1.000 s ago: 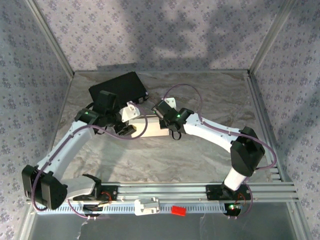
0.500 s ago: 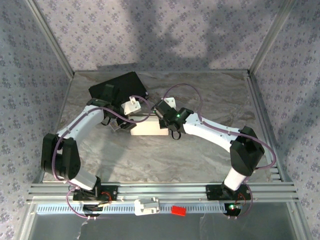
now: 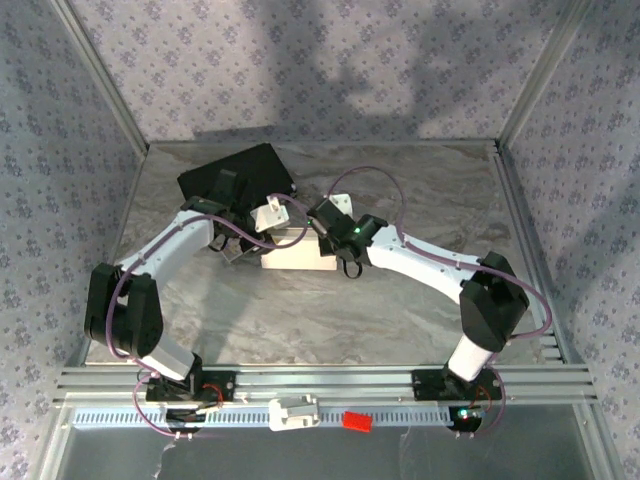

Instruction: Fold the paper box

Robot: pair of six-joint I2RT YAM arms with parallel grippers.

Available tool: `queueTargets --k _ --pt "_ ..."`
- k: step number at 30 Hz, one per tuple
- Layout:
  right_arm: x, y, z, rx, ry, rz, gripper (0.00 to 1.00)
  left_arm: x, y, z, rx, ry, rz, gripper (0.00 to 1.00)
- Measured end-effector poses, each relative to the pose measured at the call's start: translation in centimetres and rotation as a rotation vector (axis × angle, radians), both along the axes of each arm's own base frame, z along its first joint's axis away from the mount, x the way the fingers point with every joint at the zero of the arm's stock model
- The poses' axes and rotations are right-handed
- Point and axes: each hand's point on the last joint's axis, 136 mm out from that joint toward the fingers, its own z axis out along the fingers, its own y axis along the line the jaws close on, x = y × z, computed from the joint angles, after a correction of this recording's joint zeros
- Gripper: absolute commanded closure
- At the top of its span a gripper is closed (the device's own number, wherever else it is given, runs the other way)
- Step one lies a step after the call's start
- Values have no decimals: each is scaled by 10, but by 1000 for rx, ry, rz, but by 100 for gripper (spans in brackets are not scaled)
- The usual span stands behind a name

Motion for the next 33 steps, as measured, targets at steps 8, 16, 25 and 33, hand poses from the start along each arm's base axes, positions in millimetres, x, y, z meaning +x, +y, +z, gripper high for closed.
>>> queueTargets --k 8,16,25,33 --pt "2 -2 -1 37 -10 -3 100 -16 -4 0 43 -10 -6 55" --pt "-11 -6 1 168 48 53 80 -33 -8 -3 74 -37 -29 57" --pt "-26 -19 8 444 232 -28 58 -40 -20 -3 79 -63 -69 58" --pt "-29 -54 29 714 312 -269 35 -43 -24 -4 84 -61 -77 60"
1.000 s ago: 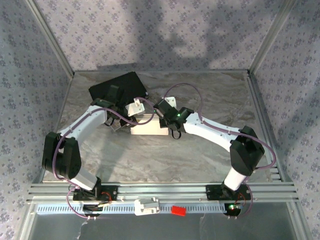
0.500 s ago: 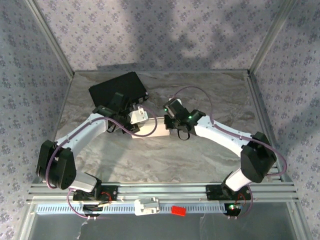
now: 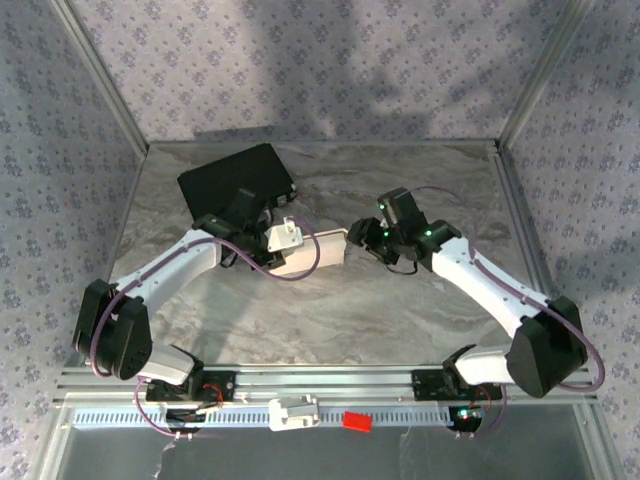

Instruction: Fold the paper box

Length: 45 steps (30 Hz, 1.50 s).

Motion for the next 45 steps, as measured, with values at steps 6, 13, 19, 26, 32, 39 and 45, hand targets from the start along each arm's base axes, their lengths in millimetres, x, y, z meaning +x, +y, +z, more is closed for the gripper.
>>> queueTargets --k 6,13,19,26,32,39,45 --pt "19 -16 17 115 69 -168 41 -1 -1 0 1 0 -4 60" --pt "73 -9 46 -43 -89 -33 75 -1 -1 -1 4 -1 -4 60" --pt "51 1 20 -279 -278 367 64 4 -4 -1 7 1 -7 60" --pt "76 -20 20 -264 -267 368 61 5 -5 -1 10 2 -11 60" --pt "71 -8 19 -316 -352 523 60 8 -7 -1 13 1 -18 60" --pt "37 15 -6 -447 -435 834 54 9 -6 -1 17 1 -22 60" --pt "43 20 -10 -542 -473 925 66 9 -6 -1 17 1 -21 60"
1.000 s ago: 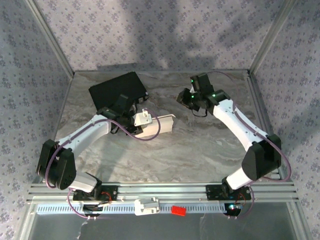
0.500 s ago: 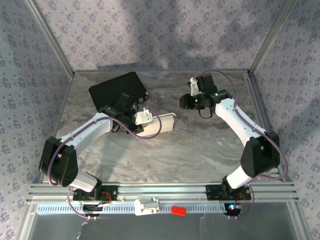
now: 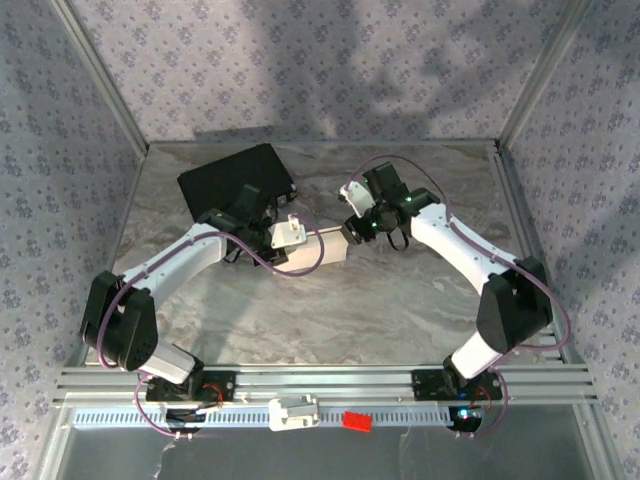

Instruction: Fold the paper box

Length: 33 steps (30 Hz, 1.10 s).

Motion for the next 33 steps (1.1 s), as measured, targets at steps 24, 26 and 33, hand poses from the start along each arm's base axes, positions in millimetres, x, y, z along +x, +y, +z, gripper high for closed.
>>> queueTargets --k 24,26,33 --pt "10 5 2 -65 12 -18 93 2 2 -2 1 8 -4 60" --pt "9 4 1 -66 18 -21 95 2 1 -2 2 6 -6 60" --pt "10 5 0 -67 23 -25 100 2 1 -2 2 7 -7 60"
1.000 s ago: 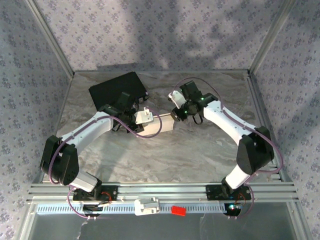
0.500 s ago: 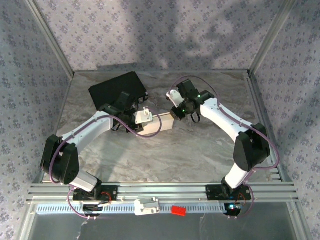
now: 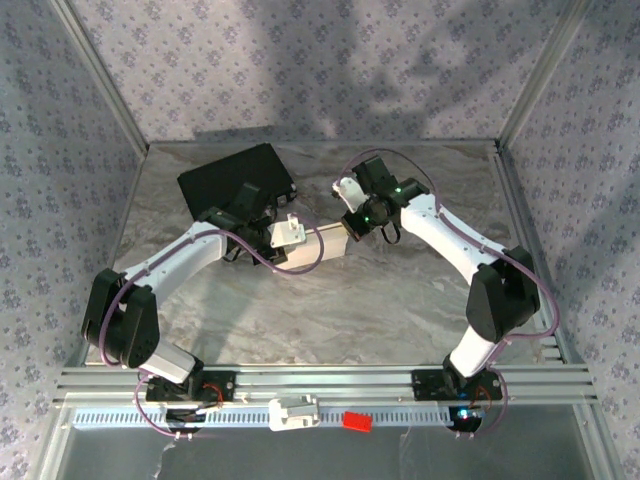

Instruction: Fold the paper box

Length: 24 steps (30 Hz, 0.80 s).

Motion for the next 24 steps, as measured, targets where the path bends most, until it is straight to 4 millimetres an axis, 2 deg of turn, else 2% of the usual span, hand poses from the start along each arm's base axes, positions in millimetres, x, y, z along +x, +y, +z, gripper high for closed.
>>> queueTargets --k 7,15,24 --pt "2 2 0 16 38 -51 100 2 1 0 2 5 6 60" --pt "6 7 -2 100 126 -225 100 4 2 2 2 16 18 63" --pt "6 10 -7 184 88 -310 100 6 3 1 -18 55 37 63"
